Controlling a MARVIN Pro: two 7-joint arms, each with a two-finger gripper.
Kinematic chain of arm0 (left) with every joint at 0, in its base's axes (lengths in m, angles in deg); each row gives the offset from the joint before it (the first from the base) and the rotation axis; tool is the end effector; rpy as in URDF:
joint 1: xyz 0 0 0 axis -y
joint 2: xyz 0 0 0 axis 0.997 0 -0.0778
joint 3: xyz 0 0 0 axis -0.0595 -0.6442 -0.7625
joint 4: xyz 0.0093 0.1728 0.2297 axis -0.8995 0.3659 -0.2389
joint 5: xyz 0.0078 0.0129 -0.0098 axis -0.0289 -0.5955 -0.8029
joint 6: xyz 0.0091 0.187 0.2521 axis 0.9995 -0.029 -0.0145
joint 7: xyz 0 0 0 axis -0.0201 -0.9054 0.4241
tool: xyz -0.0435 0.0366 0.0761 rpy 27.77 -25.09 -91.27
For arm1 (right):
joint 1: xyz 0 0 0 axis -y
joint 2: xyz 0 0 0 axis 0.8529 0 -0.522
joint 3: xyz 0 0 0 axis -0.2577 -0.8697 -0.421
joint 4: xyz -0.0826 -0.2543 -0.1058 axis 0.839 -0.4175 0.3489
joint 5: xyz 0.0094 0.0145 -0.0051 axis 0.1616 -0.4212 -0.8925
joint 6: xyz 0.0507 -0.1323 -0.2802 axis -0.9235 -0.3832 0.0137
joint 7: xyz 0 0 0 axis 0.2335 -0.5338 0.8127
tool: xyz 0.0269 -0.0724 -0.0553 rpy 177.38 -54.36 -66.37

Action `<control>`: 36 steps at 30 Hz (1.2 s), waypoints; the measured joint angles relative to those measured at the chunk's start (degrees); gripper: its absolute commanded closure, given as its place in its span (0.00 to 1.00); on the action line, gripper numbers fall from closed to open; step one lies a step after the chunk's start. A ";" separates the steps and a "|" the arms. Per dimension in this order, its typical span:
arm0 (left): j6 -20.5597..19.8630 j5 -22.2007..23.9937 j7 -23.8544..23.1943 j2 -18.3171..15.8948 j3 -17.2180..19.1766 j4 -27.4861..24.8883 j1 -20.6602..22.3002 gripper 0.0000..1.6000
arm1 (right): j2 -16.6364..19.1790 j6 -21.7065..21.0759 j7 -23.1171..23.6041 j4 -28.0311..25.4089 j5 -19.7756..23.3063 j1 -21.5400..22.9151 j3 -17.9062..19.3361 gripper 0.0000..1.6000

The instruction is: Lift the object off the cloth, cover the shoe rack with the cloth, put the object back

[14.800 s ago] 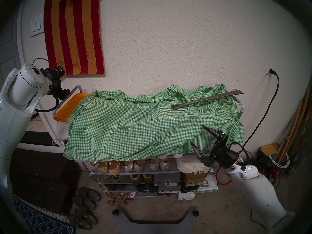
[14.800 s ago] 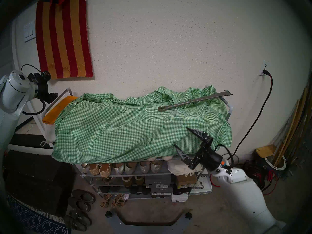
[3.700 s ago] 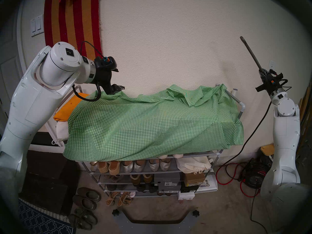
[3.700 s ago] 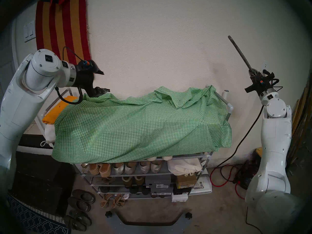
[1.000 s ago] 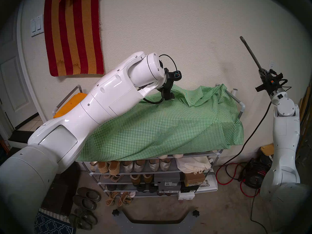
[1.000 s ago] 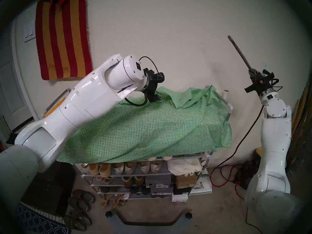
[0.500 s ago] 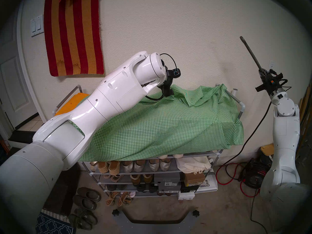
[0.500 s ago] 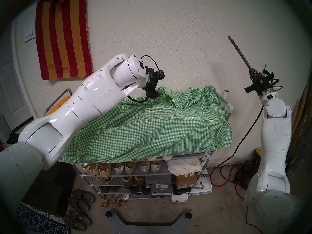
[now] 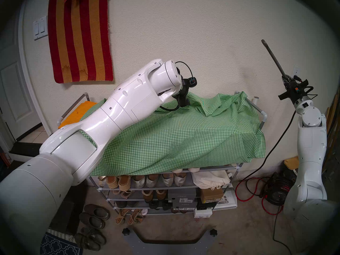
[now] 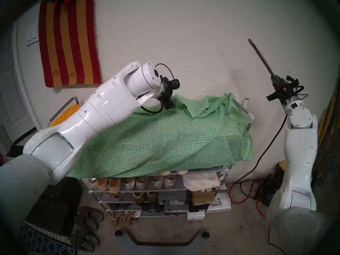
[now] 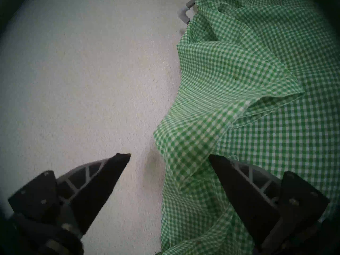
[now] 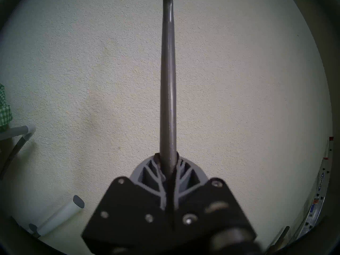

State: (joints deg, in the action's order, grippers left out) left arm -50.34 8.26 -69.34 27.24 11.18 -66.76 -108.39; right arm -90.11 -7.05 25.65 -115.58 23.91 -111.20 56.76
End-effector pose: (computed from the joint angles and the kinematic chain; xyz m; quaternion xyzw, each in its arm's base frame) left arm 0.5654 -0.1771 -0.0397 -0.6389 0.5821 -0.4832 0.1395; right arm 0.4884 -0.3128 -0.0281 0.4902 0.2523 0.7432 0.3791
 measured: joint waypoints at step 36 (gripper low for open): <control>2.54 -3.26 3.37 -1.20 -2.37 -6.08 1.59 1.00 | -0.01 -0.01 0.00 -0.01 -0.02 0.01 0.00 1.00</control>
State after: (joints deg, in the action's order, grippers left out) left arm -47.81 5.00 -65.97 26.04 8.80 -72.83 -106.80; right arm -90.13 -7.06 25.65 -115.58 23.89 -111.18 56.76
